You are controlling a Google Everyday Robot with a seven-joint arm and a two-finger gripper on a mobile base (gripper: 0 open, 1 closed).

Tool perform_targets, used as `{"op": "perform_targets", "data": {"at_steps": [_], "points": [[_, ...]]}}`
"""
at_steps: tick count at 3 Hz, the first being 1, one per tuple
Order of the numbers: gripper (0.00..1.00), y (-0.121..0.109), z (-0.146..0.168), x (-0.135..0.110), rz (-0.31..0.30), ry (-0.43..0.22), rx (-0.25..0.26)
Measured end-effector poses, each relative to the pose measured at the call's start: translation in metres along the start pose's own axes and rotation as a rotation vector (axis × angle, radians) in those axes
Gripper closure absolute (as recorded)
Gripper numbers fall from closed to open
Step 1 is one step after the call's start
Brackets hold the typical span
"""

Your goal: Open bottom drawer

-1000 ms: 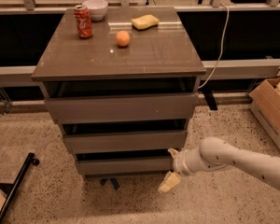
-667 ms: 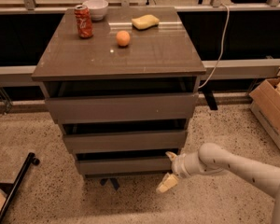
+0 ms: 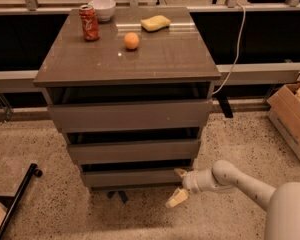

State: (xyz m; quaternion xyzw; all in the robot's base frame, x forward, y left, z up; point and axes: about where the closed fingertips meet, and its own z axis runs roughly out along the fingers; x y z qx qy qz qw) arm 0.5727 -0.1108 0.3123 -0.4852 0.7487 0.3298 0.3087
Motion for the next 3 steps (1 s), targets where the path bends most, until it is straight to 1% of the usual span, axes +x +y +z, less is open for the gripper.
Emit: {"op": "perform_targets", "data": {"at_steps": [1,2,3], "points": [[0.0,-0.018,-0.004,0.005,0.009,-0.021,0.014],[0.0,-0.016,0.001,0.005,0.015,-0.048,0.072],[0.0,-0.029,0.014,0.007,0.021,-0.084,0.145]]}}
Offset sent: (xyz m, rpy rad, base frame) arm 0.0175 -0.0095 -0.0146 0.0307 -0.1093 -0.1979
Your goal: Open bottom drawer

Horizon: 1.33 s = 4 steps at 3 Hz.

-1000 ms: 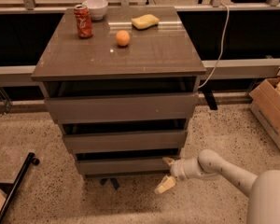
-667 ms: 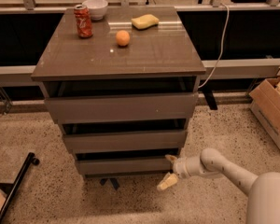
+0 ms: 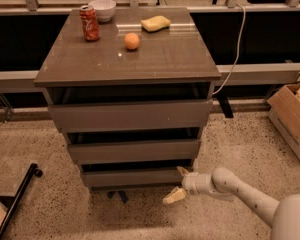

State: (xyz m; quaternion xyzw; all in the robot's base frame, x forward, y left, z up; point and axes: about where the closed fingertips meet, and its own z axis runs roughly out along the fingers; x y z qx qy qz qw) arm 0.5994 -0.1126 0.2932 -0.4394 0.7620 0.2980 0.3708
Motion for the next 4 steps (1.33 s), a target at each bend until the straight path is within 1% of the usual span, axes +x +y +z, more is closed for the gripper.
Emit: {"op": "perform_targets", "data": {"at_steps": [1,2,4], "points": [[0.0,-0.011,0.01,0.001,0.002,-0.021,0.028],[0.0,-0.021,0.026,0.003,0.006,-0.028,0.022],[0.0,-0.051,0.07,0.009,0.016,-0.037,-0.029]]}}
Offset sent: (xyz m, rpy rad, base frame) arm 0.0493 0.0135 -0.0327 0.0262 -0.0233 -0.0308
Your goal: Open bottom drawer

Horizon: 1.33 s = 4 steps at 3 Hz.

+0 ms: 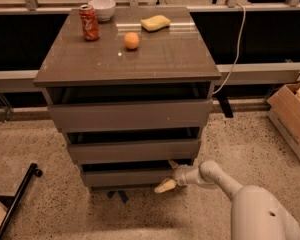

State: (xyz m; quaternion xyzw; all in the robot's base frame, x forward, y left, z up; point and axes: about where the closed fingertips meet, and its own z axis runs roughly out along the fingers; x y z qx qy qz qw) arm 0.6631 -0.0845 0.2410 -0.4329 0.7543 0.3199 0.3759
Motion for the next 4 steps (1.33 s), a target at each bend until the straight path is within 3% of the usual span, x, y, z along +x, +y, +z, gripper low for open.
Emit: {"op": "perform_targets", "data": {"at_steps": [1,2,4], "points": [[0.0,-0.016,0.016,0.01,0.028,0.0,-0.02],[0.15,-0.02,0.03,0.025,0.074,0.006,-0.05],[0.62,-0.02,0.027,0.024,0.083,0.012,-0.053]]}}
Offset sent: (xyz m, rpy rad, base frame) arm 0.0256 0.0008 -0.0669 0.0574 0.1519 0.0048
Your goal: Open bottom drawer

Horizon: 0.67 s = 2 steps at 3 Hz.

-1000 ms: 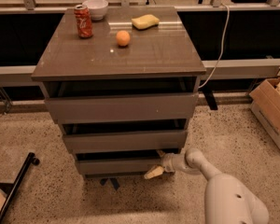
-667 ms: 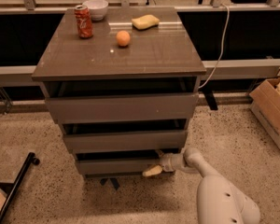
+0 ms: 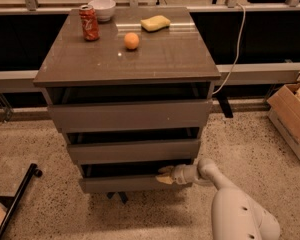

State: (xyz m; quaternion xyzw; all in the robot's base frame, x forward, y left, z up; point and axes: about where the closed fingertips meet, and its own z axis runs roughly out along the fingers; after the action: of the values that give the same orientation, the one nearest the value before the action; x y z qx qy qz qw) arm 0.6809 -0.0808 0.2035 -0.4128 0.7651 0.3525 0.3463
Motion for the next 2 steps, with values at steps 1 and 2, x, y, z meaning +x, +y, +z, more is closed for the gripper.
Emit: {"op": "perform_targets", "data": {"at_steps": [1,2], "points": [[0.93,0.004,0.0,0.003,0.009,0.003,-0.006],[1.0,0.022,-0.002,0.013,0.048,0.017,-0.033]]}}
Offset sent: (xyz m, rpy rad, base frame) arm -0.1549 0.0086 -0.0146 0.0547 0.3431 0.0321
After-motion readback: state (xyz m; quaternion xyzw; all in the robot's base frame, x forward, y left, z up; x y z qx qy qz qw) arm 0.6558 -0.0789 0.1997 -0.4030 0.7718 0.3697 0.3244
